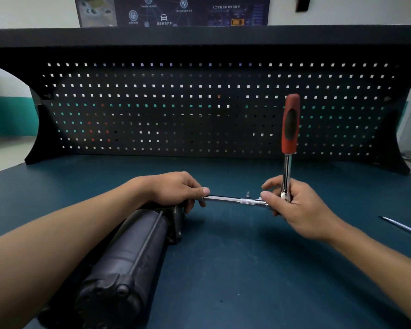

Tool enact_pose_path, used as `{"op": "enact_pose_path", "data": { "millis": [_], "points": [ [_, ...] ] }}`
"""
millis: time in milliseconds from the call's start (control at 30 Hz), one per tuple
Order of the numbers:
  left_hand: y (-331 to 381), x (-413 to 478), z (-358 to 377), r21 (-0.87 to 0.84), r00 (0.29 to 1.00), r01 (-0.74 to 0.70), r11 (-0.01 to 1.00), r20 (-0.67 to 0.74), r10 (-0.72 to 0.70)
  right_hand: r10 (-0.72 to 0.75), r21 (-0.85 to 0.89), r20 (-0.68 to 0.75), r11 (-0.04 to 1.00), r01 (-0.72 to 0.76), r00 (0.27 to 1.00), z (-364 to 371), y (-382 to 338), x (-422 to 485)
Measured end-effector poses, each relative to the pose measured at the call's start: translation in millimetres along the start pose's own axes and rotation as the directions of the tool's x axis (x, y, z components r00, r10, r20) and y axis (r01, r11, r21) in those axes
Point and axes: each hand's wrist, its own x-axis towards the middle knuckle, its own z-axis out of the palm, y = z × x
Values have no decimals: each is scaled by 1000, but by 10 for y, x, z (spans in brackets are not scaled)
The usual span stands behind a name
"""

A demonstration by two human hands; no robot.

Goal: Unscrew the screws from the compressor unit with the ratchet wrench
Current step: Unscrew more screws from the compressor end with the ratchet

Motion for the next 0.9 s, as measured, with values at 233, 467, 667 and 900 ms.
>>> {"op": "enact_pose_path", "data": {
  "millis": [233, 467, 667, 900],
  "points": [
    [14, -8, 1, 25, 1000, 6, 1000, 5, -6, -233, -154, -10, 961, 229, 972, -42, 101, 12],
    [12, -16, 16, 15, 1000, -1, 1000, -23, 1, -518, -420, 140, 741, 524, 844, -22, 257, 50],
    [1, -3, -20, 70, 999, 4, 998, -32, -2, -440, -420, 61, 803, 422, 896, 15, 220, 68],
    [-17, 21, -18, 59, 1000, -1, 998, -24, 2, 244, -16, 96, 970, -243, 965, 47, 2, 23]
  ]
}}
